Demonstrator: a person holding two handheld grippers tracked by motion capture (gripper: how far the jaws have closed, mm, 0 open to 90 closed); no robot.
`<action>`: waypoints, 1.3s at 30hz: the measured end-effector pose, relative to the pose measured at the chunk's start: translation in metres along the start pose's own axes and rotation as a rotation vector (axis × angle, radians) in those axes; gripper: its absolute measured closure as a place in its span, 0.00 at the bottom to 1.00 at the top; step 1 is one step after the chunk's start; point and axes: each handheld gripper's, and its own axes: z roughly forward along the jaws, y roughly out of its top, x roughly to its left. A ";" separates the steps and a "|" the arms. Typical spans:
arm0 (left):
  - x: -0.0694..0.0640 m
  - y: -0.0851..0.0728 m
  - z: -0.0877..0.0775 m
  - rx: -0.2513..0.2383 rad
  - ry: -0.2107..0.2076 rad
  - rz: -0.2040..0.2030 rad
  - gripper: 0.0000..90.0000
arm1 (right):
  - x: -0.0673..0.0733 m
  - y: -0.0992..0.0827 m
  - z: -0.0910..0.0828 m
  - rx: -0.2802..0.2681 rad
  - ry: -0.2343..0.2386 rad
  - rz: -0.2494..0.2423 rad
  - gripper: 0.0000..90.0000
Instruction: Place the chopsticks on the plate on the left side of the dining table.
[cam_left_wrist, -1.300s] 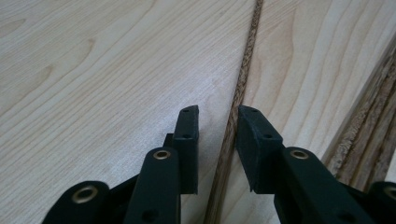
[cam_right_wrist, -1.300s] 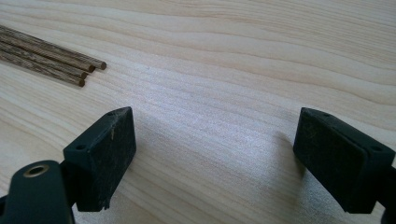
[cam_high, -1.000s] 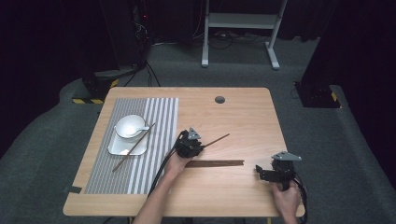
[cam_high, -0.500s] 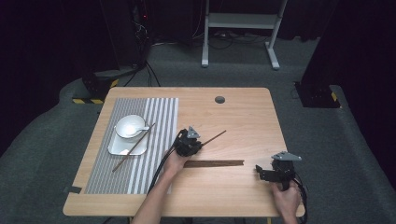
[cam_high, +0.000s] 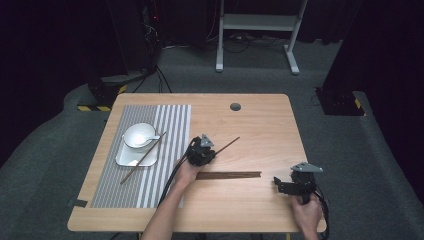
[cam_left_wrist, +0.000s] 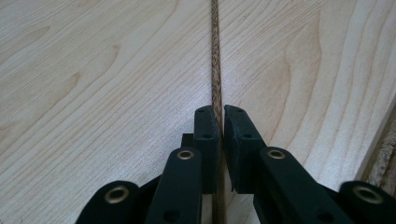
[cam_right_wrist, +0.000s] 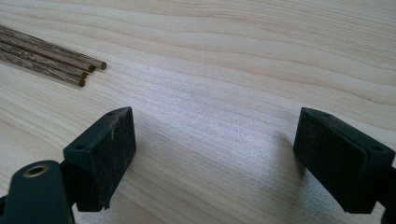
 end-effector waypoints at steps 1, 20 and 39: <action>0.000 0.000 0.000 -0.002 -0.002 -0.001 0.92 | 0.000 0.000 0.000 0.000 0.000 0.000 0.14; 0.007 0.001 0.001 0.002 -0.027 0.002 0.93 | 0.000 0.000 0.000 0.000 0.001 0.000 0.14; 0.005 0.003 0.001 0.010 -0.008 0.024 0.94 | 0.000 0.000 0.000 0.000 0.001 0.000 0.14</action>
